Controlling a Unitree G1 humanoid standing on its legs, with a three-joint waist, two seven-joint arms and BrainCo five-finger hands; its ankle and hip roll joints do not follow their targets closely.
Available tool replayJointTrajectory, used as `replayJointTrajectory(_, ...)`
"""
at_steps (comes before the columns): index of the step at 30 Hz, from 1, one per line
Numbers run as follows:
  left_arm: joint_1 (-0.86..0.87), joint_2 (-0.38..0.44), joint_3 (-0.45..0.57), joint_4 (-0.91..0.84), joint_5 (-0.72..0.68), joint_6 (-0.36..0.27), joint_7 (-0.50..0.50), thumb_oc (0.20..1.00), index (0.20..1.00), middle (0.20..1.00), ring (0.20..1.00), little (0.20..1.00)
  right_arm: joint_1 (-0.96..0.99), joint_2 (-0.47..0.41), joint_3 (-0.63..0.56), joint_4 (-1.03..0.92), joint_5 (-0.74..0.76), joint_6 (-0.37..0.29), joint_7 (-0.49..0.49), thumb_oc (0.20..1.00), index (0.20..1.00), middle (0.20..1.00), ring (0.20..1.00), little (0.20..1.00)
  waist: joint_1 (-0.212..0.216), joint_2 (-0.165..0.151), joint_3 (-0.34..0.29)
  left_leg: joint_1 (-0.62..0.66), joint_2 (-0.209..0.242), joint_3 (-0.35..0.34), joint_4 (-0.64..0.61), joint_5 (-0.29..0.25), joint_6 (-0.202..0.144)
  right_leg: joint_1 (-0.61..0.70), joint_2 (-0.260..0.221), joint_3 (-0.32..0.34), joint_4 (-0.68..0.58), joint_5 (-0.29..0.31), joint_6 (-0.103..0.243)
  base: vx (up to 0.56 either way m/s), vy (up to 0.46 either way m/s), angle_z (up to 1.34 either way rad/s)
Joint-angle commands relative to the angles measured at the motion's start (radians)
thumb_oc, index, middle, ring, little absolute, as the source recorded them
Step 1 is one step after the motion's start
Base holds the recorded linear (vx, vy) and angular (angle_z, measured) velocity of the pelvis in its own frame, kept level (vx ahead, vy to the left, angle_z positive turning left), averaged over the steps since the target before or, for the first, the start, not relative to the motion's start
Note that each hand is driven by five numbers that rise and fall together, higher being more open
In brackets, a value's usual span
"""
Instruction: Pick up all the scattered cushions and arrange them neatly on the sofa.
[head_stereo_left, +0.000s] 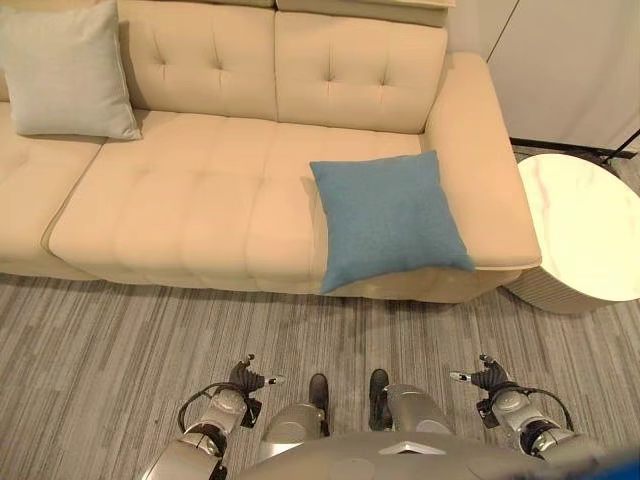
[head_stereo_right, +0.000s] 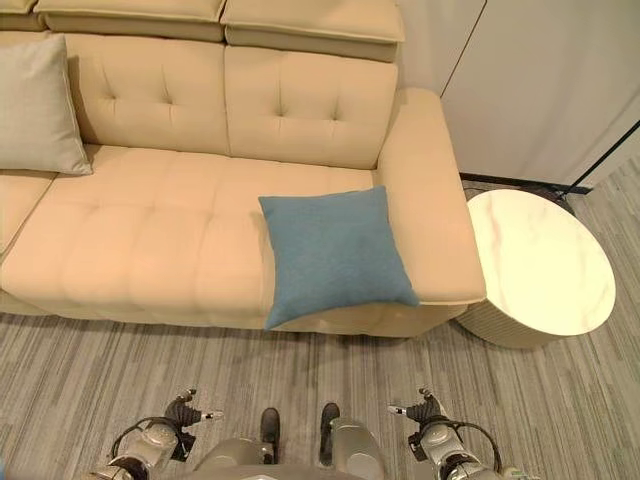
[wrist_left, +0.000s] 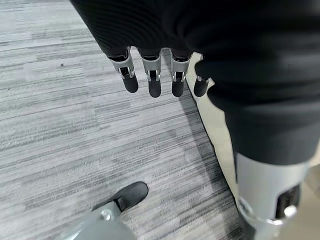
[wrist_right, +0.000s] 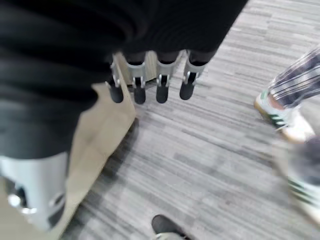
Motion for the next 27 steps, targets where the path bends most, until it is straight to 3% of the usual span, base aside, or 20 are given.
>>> replayJointTrajectory(1, 0.012, -0.003, 0.03, 0.015, 0.01, -0.01, -0.005, 1.0, 1.0, 1.0, 1.0, 1.0, 0.008, -0.011, 0.029, 0.019, -0.044, 0.001, -0.015, 1.0, 1.0, 1.0, 1.0, 1.0, -0.001, -0.015, -0.051, -0.042, 0.004, -0.073, 0.071, -0.079, -0.047, 0.034, 0.002, -0.043, -0.242, 0.169, 0.041, 0.21, -0.161, -0.46)
replayJointTrajectory(2, 0.006, -0.004, 0.032, 0.014, 0.006, -0.013, -0.008, 1.0, 1.0, 1.0, 1.0, 1.0, 0.009, -0.018, 0.028, 0.019, -0.047, 0.001, -0.016, 1.0, 1.0, 1.0, 1.0, 1.0, -0.005, -0.018, -0.05, -0.034, 0.006, -0.08, 0.086, -0.094, -0.05, 0.044, -0.008, -0.059, -0.273, 0.17, 0.048, 0.19, -0.153, -0.19)
replayJointTrajectory(7, 0.005, -0.016, 0.014, 0.004, 0.01, -0.01, -0.013, 1.0, 1.0, 1.0, 1.0, 1.0, 0.039, -0.024, 0.023, 0.033, -0.028, -0.003, -0.012, 1.0, 1.0, 1.0, 1.0, 1.0, -0.02, -0.035, -0.081, -0.013, 0.036, -0.087, 0.141, -0.14, -0.085, 0.128, 0.039, -0.031, -0.324, 0.144, 0.016, 0.22, -0.239, 0.27)
replayJointTrajectory(9, 0.0, -0.018, 0.01, -0.005, 0.002, -0.008, -0.012, 1.0, 1.0, 1.0, 1.0, 1.0, 0.043, -0.023, 0.02, 0.037, -0.016, -0.004, -0.013, 1.0, 1.0, 1.0, 1.0, 1.0, -0.022, -0.043, -0.074, -0.044, 0.049, -0.088, 0.225, -0.143, -0.106, 0.155, 0.048, -0.025, -0.329, 0.127, -0.003, 0.11, -0.205, 0.18)
replayJointTrajectory(14, -0.01, -0.021, 0.007, -0.024, -0.019, -0.004, -0.012, 1.0, 1.0, 1.0, 1.0, 1.0, 0.041, -0.031, 0.015, 0.04, 0.002, -0.005, -0.016, 1.0, 1.0, 1.0, 1.0, 1.0, -0.019, -0.05, -0.056, -0.134, 0.059, -0.086, 0.363, -0.114, -0.114, 0.189, 0.05, -0.031, -0.342, 0.106, -0.027, 0.06, -0.099, 0.06)
replayJointTrajectory(16, -0.01, -0.021, -0.001, -0.023, -0.014, -0.002, -0.013, 1.0, 1.0, 1.0, 1.0, 1.0, 0.042, -0.034, 0.012, 0.045, 0.007, -0.004, -0.017, 1.0, 1.0, 1.0, 1.0, 1.0, -0.017, -0.054, -0.053, -0.169, 0.044, -0.08, 0.336, -0.126, -0.104, 0.197, 0.046, -0.034, -0.347, 0.098, -0.025, 0.05, -0.003, 0.17)
replayJointTrajectory(19, -0.01, -0.023, 0.003, -0.022, -0.014, -0.004, -0.017, 1.0, 1.0, 1.0, 1.0, 1.0, 0.045, -0.037, 0.007, 0.047, 0.007, -0.003, -0.02, 1.0, 1.0, 1.0, 1.0, 1.0, -0.012, -0.047, -0.052, -0.194, 0.037, -0.056, 0.273, -0.092, -0.107, 0.203, 0.056, -0.03, -0.342, 0.086, -0.021, 0.09, 0.06, 0.19)
replayJointTrajectory(22, 0.012, -0.022, 0.019, -0.013, -0.017, -0.002, -0.018, 1.0, 1.0, 1.0, 1.0, 1.0, 0.056, -0.029, 0.01, 0.049, -0.015, -0.001, -0.017, 1.0, 1.0, 1.0, 1.0, 1.0, -0.007, -0.038, -0.069, -0.139, 0.028, -0.067, 0.184, -0.076, -0.103, 0.215, 0.064, -0.022, -0.333, 0.083, -0.014, 0.1, 0.086, -0.14)
replayJointTrajectory(27, 0.024, -0.01, 0.053, -0.014, -0.038, -0.006, -0.008, 1.0, 1.0, 1.0, 1.0, 1.0, 0.05, -0.024, 0.009, 0.048, -0.026, 0.002, -0.021, 1.0, 1.0, 1.0, 1.0, 1.0, 0.016, -0.045, -0.081, -0.099, 0.011, -0.065, 0.147, -0.083, -0.077, 0.215, 0.041, -0.01, -0.319, 0.092, 0.012, 0.07, 0.119, -0.19)
